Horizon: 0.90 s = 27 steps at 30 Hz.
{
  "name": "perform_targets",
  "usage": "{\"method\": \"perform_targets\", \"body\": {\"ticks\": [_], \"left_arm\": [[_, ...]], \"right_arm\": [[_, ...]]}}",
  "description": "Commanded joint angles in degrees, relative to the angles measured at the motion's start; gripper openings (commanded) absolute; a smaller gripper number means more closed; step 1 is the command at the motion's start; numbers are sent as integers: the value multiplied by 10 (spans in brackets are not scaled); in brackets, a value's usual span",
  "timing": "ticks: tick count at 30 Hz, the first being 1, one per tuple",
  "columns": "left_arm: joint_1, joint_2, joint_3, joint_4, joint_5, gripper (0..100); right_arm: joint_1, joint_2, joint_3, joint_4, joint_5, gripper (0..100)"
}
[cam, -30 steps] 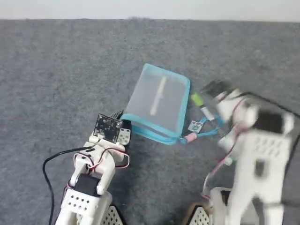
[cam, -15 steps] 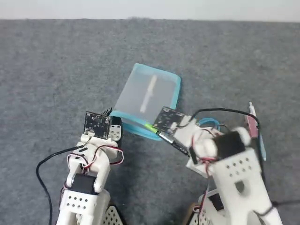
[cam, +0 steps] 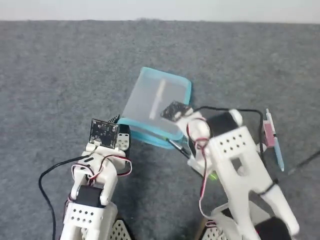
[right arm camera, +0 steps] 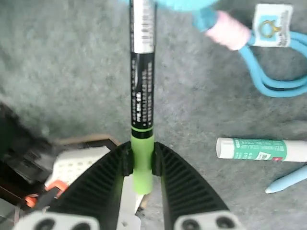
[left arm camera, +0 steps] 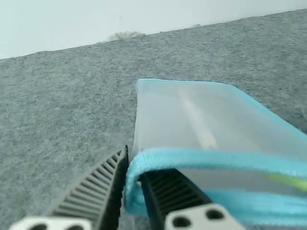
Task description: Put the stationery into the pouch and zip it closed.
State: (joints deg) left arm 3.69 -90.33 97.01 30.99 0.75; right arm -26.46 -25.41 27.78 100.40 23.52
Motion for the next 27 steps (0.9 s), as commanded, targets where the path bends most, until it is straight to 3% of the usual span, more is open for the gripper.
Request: {"method": "perform_targets", "body": {"ticks": [1, 9, 13, 22, 27], "left_arm": [[0, -7, -39, -4, 9, 11], [98, -10, -22, -5, 7, 11], [130, -9, -17, -10, 4, 11], [133, -10, -7, -14, -16, 11], [133, -10, -7, -14, -17, 11]], "right_arm": [[16, 55, -76, 19, -38, 6], [102, 207, -238, 22, -85, 6], [94, 255, -303, 23, -105, 6], [38, 310, -387, 22, -149, 7], [36, 317, -404, 23, -141, 169]]}}
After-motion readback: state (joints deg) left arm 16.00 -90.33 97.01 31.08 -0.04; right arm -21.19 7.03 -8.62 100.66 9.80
